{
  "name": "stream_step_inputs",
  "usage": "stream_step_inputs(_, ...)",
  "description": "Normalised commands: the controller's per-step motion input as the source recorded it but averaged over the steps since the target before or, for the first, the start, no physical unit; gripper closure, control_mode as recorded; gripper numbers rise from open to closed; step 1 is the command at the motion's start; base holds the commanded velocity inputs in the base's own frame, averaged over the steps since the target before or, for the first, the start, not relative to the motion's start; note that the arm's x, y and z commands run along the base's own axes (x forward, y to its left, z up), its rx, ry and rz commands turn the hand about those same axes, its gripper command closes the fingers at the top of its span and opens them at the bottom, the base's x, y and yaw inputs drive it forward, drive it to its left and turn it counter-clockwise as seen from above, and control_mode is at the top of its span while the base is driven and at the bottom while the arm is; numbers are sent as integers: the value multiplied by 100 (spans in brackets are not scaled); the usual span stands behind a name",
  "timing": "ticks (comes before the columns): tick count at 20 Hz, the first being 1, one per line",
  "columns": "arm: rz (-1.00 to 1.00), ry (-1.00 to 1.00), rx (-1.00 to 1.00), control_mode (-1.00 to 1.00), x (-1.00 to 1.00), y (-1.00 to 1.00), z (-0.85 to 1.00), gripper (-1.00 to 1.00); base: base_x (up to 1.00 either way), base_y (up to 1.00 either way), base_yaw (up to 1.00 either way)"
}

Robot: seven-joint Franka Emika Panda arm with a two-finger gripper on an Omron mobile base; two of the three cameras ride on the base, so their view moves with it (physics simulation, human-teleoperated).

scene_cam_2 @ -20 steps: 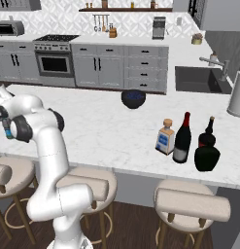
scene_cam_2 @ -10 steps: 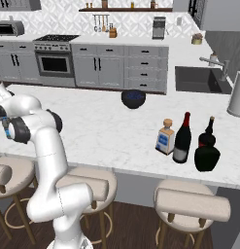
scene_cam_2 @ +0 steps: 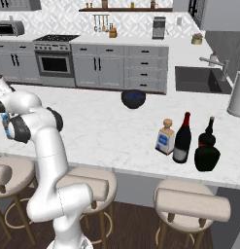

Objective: Move the plastic bottles in the middle to the plastics group, and the glass bottles in the middle to the glass group.

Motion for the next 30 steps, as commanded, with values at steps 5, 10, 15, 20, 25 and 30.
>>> stream_step_inputs(5,0,-1,1,-100,-23,-70,50,-100,0,0,0)
stream_step_inputs(10,0,0,0,-100,-39,-95,25,-100,0,0,0)
stream_step_inputs(15,0,2,0,-100,-51,-100,0,-100,0,0,0)
stream_step_inputs(20,0,3,-2,-100,-58,-100,0,-100,0,0,0)
stream_step_inputs(25,0,2,-3,-100,-68,-100,0,-100,0,0,0)
stream_step_inputs(30,0,0,0,-100,-78,-100,0,-100,0,0,0)
